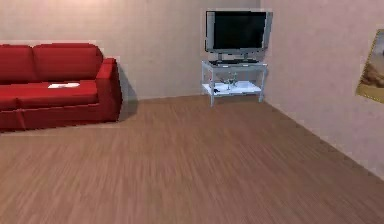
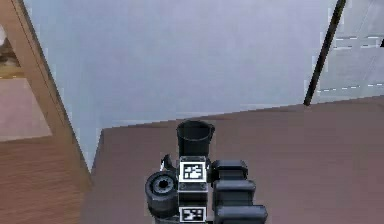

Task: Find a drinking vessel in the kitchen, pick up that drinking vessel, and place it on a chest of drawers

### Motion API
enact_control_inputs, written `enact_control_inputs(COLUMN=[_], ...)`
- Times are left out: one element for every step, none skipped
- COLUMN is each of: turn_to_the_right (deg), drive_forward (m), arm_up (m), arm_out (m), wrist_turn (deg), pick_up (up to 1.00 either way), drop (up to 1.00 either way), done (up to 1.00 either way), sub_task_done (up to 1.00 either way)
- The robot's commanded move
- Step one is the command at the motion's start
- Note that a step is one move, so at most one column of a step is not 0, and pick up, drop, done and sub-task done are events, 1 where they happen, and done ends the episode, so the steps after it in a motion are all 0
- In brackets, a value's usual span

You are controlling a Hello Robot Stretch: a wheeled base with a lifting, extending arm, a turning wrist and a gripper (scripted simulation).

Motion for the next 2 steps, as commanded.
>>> enact_control_inputs(turn_to_the_right=[0.0,-12.0], drive_forward=[0.15,0.00], arm_up=[0.00,0.00], arm_out=[0.00,0.00], wrist_turn=[0.0,0.0], pick_up=[0.00,0.00], drop=[0.00,0.00], done=[0.00,0.00], sub_task_done=[0.00,0.00])
